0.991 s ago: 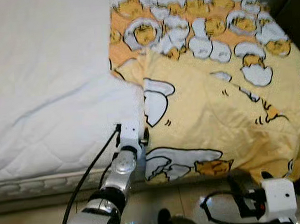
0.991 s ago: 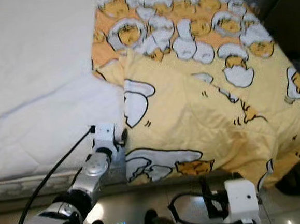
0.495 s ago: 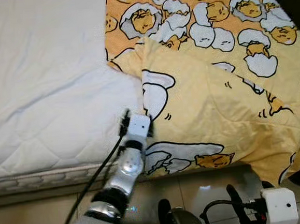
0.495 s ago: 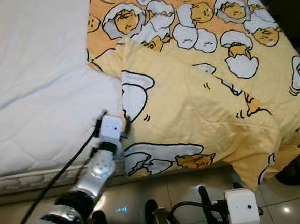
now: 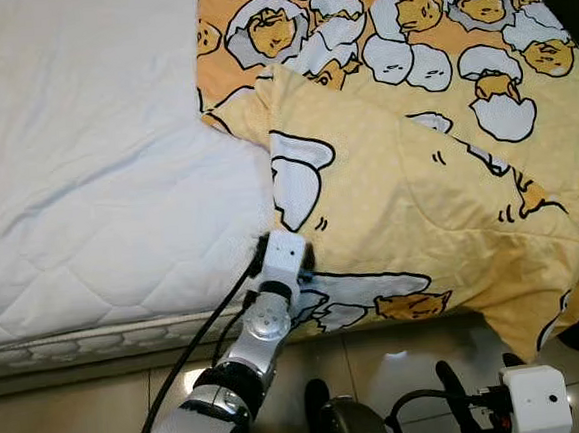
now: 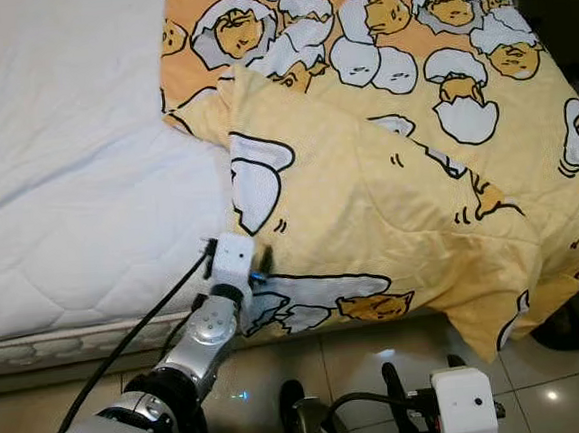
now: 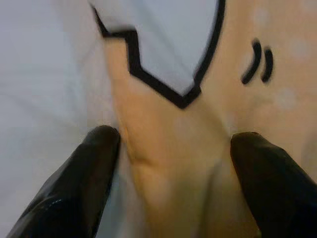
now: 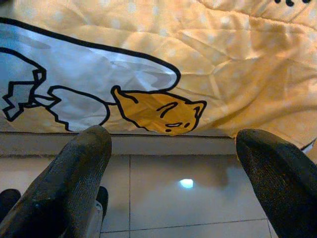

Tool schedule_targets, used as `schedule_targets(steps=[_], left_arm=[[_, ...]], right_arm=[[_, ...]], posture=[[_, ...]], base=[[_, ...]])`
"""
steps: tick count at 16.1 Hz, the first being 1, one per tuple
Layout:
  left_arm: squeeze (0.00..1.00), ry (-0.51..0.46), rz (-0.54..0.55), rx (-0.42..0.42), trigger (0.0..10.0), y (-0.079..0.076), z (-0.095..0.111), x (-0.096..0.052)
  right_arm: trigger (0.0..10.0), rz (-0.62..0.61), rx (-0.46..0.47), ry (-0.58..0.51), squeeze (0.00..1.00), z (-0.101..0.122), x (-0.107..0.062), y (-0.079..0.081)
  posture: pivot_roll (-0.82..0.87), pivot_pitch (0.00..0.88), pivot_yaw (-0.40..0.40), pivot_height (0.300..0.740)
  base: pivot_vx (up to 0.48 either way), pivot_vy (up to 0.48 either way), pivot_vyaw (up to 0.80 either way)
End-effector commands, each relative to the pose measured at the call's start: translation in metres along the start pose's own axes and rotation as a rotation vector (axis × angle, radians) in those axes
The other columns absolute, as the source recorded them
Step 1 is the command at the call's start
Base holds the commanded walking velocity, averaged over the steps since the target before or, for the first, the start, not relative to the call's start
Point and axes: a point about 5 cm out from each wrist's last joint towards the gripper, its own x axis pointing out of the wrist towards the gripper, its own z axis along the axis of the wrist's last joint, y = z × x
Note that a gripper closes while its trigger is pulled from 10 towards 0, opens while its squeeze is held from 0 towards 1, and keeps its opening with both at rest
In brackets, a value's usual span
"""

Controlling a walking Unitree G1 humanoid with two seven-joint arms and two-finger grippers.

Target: Clean up the room

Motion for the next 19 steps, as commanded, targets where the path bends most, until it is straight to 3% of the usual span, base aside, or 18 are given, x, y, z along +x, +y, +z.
schedule_targets(steps=[1,2,3,4,5,6,10,14,15,16,17,19], left_arm=[[0.0,0.132,-0.122,-0.001,10.0,-0.022,-0.021,-0.009],[0.0,0.229,-0.126,-0.013,4.5,-0.021,-0.034,-0.012],[0.0,0.245,-0.122,-0.015,4.5,-0.021,-0.036,-0.013],[0.0,0.274,-0.074,-0.075,0.0,-0.013,-0.038,-0.013],[0.0,0.291,-0.039,-0.137,0.0,-0.007,-0.04,-0.012],[0.0,0.28,-0.039,-0.149,0.0,-0.005,-0.038,-0.011],[0.0,0.275,-0.131,-0.021,0.0,-0.005,-0.037,-0.01],[0.0,0.248,-0.178,-0.045,0.0,-0.008,-0.033,-0.01],[0.0,0.264,-0.2,-0.065,0.0,-0.01,-0.035,-0.011],[0.0,0.329,-0.192,-0.209,0.0,-0.013,-0.041,-0.013],[0.0,0.344,-0.189,-0.253,0.0,-0.014,-0.042,-0.013],[0.0,0.318,-0.215,-0.184,0.0,-0.016,-0.04,-0.013]], right_arm=[[10.0,-0.018,-0.026,0.041,0.0,-0.007,-0.003,-0.007],[10.0,-0.024,-0.026,0.043,0.0,-0.007,-0.002,-0.008],[10.0,-0.025,-0.026,0.044,0.0,-0.007,-0.001,-0.008],[10.0,-0.025,-0.025,0.044,0.0,-0.008,0.0,-0.008],[10.0,-0.024,-0.022,0.044,0.0,-0.008,0.002,-0.007],[10.0,-0.021,-0.021,0.043,0.0,-0.009,0.003,-0.006],[10.0,-0.019,-0.009,0.031,0.0,-0.006,0.014,-0.006],[10.0,-0.027,0.006,0.033,0.0,-0.009,0.022,-0.009],[10.0,-0.028,0.009,0.029,0.0,-0.009,0.026,-0.008],[10.0,-0.027,0.012,0.025,0.0,-0.009,0.029,-0.008],[10.0,-0.024,0.015,0.022,0.0,-0.01,0.032,-0.007],[10.0,-0.016,0.014,0.007,0.0,-0.008,0.043,-0.006]], posture=[[-0.18,0.382,-0.132,0.74],[-0.18,0.381,-0.13,0.74],[-0.18,0.381,-0.13,0.74],[-0.16,0.376,-0.126,0.74],[-0.16,0.372,-0.126,0.74],[-0.15,0.371,-0.124,0.74],[-0.13,0.361,-0.126,0.74],[-0.11,0.329,-0.119,0.74],[-0.1,0.316,-0.117,0.74],[-0.09,0.31,-0.116,0.74],[-0.08,0.296,-0.113,0.74],[-0.06,0.259,-0.11,0.74]], base=[[0.0,0.0,0.0],[0.0,0.0,0.0],[0.0,0.0,0.0],[0.0,0.0,0.0],[0.0,0.0,0.0],[0.0,0.0,0.0],[0.0,0.0,0.0],[0.0,0.0,0.0],[0.0,0.0,0.0],[0.0,0.0,0.0],[0.0,0.0,0.0],[0.0,0.0,0.0]])
